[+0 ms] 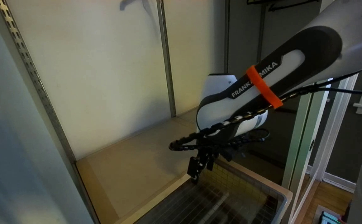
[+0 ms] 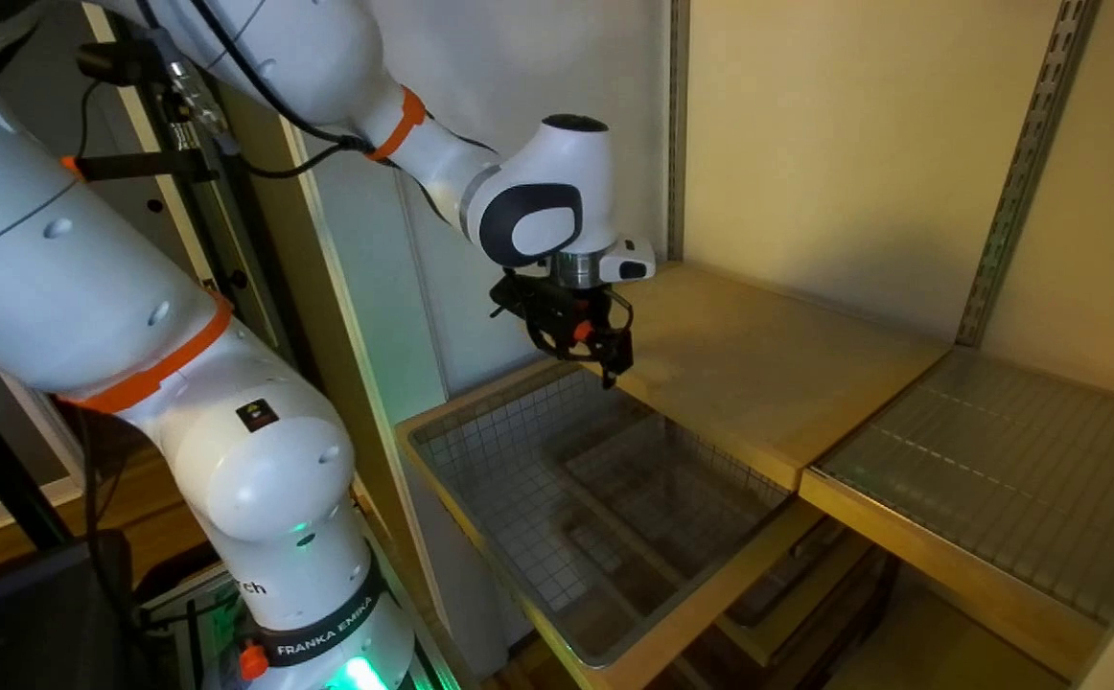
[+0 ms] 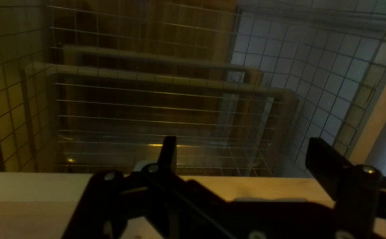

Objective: Push the tray on the left forward

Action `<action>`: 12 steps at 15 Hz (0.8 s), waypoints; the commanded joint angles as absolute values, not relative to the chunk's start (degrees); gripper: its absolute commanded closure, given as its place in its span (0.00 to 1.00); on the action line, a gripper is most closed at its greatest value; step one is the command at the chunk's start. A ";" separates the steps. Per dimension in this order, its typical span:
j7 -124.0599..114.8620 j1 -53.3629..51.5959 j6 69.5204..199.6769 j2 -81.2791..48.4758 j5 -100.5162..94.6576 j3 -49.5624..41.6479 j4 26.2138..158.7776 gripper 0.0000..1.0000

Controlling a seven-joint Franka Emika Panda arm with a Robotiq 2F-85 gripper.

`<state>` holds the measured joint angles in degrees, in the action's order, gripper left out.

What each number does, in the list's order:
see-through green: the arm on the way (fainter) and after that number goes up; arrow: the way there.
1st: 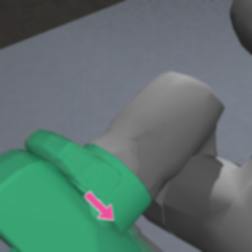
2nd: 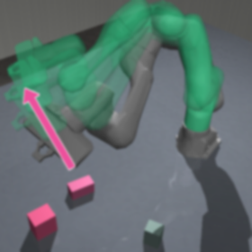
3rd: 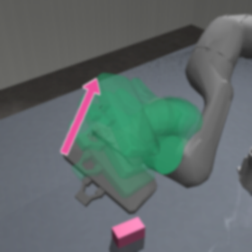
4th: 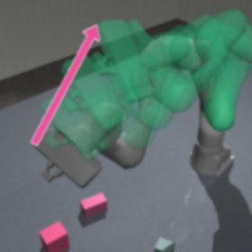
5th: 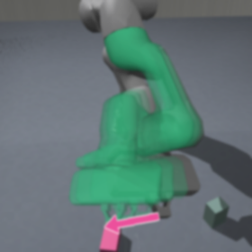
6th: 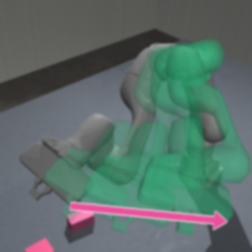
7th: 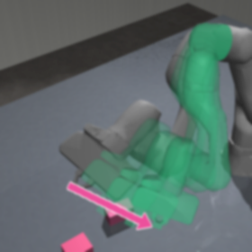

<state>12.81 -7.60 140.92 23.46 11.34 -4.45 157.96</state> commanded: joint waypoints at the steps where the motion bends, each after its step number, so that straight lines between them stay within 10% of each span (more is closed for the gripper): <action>1: 19.69 -12.27 136.71 19.15 20.54 -7.08 157.91 0.00; 12: 20.83 -10.28 129.66 14.95 26.51 -4.11 157.83 0.00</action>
